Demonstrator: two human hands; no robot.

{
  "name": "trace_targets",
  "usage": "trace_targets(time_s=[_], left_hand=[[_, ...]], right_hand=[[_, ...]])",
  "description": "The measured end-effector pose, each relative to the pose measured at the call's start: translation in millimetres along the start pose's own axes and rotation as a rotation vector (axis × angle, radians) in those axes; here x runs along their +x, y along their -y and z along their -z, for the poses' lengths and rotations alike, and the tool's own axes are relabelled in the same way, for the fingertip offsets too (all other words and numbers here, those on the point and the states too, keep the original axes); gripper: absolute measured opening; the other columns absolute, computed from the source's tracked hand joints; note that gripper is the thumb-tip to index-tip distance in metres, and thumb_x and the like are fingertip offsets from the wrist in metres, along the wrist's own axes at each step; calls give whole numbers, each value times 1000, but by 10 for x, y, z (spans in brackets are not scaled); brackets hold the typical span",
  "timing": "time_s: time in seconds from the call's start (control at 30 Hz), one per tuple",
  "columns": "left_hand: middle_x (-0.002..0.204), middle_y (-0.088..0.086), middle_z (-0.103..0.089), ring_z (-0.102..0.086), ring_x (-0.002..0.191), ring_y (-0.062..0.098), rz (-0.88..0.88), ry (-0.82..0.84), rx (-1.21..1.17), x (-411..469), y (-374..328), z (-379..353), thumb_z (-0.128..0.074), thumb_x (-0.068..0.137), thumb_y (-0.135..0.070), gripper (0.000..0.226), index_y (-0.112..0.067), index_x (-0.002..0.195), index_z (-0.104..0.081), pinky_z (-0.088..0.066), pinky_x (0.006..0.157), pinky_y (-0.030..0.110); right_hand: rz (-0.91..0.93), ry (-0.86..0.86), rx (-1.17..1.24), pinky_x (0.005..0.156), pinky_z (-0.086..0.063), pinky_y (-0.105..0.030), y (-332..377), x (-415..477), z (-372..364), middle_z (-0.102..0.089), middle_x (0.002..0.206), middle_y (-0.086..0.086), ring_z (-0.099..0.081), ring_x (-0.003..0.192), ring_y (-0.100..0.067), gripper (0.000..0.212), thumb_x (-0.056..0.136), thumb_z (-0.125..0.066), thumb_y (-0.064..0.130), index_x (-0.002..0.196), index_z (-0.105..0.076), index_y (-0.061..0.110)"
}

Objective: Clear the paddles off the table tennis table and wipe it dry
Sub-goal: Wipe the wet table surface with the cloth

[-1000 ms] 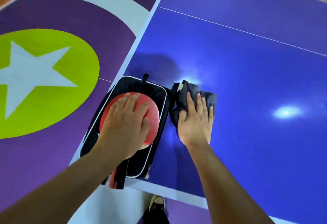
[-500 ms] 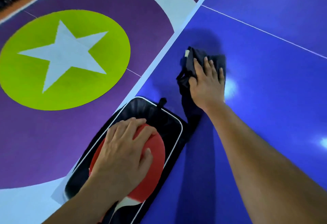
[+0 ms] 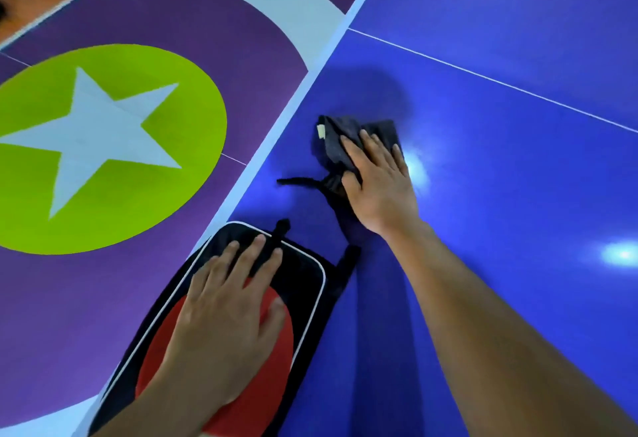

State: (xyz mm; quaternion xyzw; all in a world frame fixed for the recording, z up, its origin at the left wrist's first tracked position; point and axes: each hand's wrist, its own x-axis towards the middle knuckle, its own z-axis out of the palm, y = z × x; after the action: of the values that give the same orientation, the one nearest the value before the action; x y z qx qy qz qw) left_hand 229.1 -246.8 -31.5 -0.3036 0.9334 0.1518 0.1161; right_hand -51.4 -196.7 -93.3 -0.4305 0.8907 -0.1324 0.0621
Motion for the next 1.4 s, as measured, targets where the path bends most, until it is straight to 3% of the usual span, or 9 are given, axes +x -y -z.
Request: trace_targets(time_s=[0.2,0.47,0.6,0.77,0.9,1.07,1.17,1.3,1.4], left_hand=[[157,0,-40,-36,144,29,59,10,14,45,-103,55,-33,87,-48,65,-25,147,-49,-30,117,48],[149,14,-49,-43,137,38,-44,-33,87,19,-579,116,-58,87,-37,58,-13,140,-55,-37,110,55],[150,9,-50,-43,139,34,-264,-6,43,-127,-887,70,-63,87,-33,54,-18,139,-57,-40,112,49],[157,0,-36,-25,148,24,-286,35,26,-258,-912,78,-53,95,-37,51,-26,144,-49,-26,120,39],[154,-5,-39,-24,148,21,-257,2,18,-348,-851,159,-50,97,-36,47,-27,143,-50,-27,118,36],[152,-5,-40,-25,148,20,-236,0,-6,-450,-852,194,-49,98,-35,43,-26,140,-52,-27,118,36],[150,-5,-42,-29,147,22,-224,24,-25,-625,-797,229,-52,96,-34,39,-27,135,-56,-28,118,37],[127,2,-63,-59,123,29,-204,-22,39,-862,-570,458,-51,83,-32,37,-23,113,-71,-51,98,45],[120,2,-66,-63,112,29,-152,-45,7,-977,-449,663,-44,82,-34,42,-21,111,-71,-53,94,45]], right_hand=[[-285,-98,15,128,1,-40,-154,-883,124,-17,170,-1,-7,158,-15,60,102,-39,36,161,-26,29],[-331,19,118,127,9,-35,-156,-1962,268,5,169,12,14,155,-4,62,103,-18,52,162,-6,40],[-304,121,318,125,7,-24,-391,-2130,544,-1,168,20,5,152,5,75,89,-34,42,161,-11,45],[-231,294,71,125,12,-43,-503,-2145,711,4,170,16,12,152,6,97,83,-49,49,160,10,42],[-233,255,14,127,5,-43,-447,-2080,746,-14,169,9,-9,155,-7,96,83,-53,48,162,-1,36],[-276,168,61,111,-33,-32,-389,-1928,684,-44,145,5,-40,132,-22,81,85,-65,38,157,-29,25],[-350,78,30,102,-35,-33,-340,-1893,663,-54,131,1,-47,119,-26,54,94,-60,30,144,-42,21],[-430,67,32,96,-38,-36,-177,-2005,657,-60,121,-2,-52,113,-27,45,95,-57,33,137,-48,20],[-425,-13,90,88,-38,-38,36,-2147,772,-62,107,-2,-54,101,-27,39,92,-58,35,128,-57,19]])
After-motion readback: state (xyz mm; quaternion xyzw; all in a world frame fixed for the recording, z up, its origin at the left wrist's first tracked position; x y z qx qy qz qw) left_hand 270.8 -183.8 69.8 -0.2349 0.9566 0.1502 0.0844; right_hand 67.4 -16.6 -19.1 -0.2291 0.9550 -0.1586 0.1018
